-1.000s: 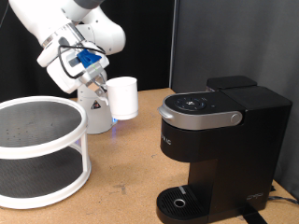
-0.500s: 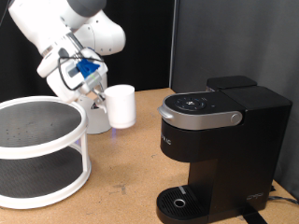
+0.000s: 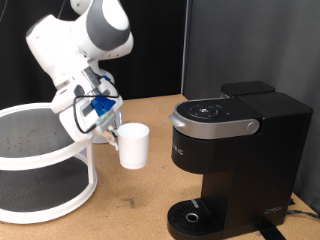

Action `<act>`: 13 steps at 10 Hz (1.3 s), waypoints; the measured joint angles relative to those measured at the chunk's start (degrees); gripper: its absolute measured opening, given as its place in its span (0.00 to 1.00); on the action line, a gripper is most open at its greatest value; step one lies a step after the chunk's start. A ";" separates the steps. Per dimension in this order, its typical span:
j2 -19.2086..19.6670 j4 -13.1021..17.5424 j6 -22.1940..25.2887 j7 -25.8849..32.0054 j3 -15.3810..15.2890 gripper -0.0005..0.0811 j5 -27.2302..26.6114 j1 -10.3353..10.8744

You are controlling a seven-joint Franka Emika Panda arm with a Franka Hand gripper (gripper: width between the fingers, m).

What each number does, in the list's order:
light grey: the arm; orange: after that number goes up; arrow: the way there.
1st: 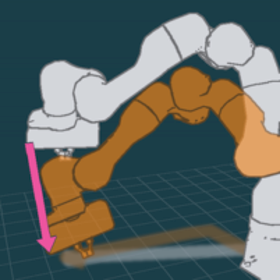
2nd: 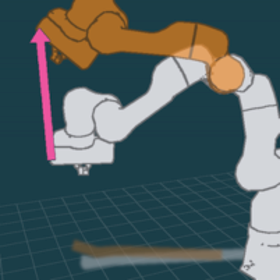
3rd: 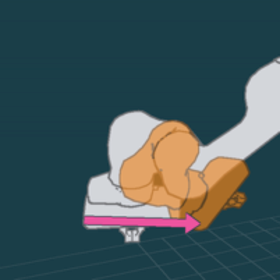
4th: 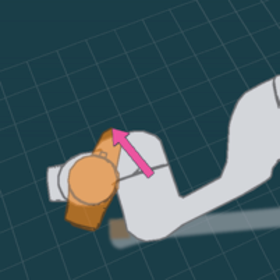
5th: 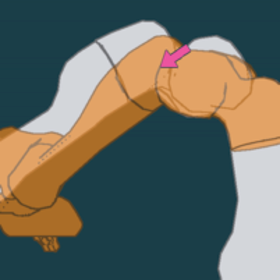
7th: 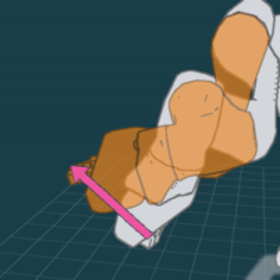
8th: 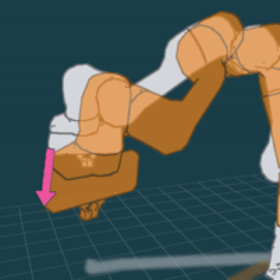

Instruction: Make a cup of coffee with the keurig machine

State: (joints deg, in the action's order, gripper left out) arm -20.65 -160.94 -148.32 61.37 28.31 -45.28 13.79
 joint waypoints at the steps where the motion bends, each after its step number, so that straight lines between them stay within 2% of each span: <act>1: 2.43 0.29 -1.27 3.24 0.56 0.09 -4.08 1.82; 3: 6.54 0.92 -2.35 8.87 1.10 0.09 -10.89 4.11; 8: 13.97 2.44 -3.63 20.29 0.71 0.09 -24.87 6.13; 13: 20.43 6.66 -3.41 27.15 -2.68 0.09 -36.72 7.73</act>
State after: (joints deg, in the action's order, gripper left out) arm -0.23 -154.28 -151.73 88.52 25.63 -82.00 21.52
